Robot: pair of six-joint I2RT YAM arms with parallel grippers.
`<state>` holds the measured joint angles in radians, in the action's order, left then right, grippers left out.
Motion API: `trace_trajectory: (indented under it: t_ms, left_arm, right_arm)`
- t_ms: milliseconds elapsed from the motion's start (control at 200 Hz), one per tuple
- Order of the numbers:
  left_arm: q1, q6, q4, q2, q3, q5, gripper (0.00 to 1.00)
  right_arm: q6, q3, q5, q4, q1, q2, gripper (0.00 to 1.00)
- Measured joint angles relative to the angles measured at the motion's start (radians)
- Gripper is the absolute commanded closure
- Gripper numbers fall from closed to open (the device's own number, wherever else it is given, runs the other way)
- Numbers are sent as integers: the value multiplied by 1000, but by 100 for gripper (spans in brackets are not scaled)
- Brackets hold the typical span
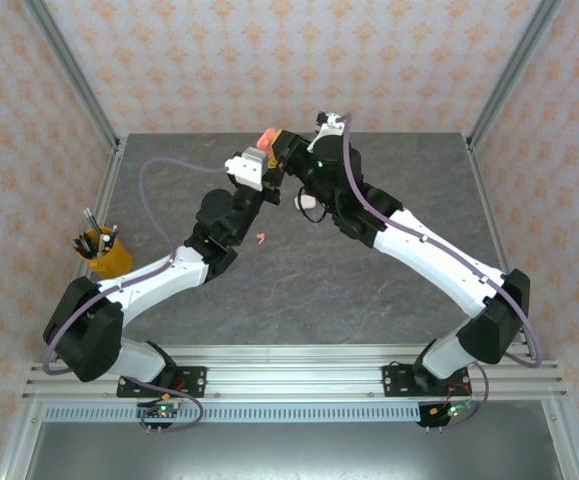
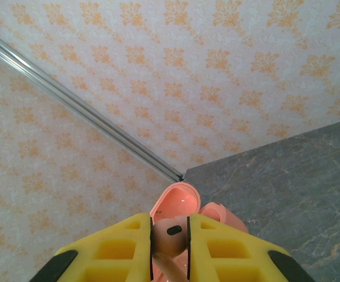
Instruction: Insert the wireless bluetooth earbuds into the charging case
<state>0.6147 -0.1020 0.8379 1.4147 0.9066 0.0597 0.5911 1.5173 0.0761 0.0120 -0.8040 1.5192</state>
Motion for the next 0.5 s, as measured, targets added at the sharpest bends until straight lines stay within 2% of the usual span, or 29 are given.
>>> trace_trajectory:
  t_ms: [500]
  left_arm:
    - [7,0,0,10,19,-10,100]
  right_arm:
    - [0,8,-28,-7,0,11,82]
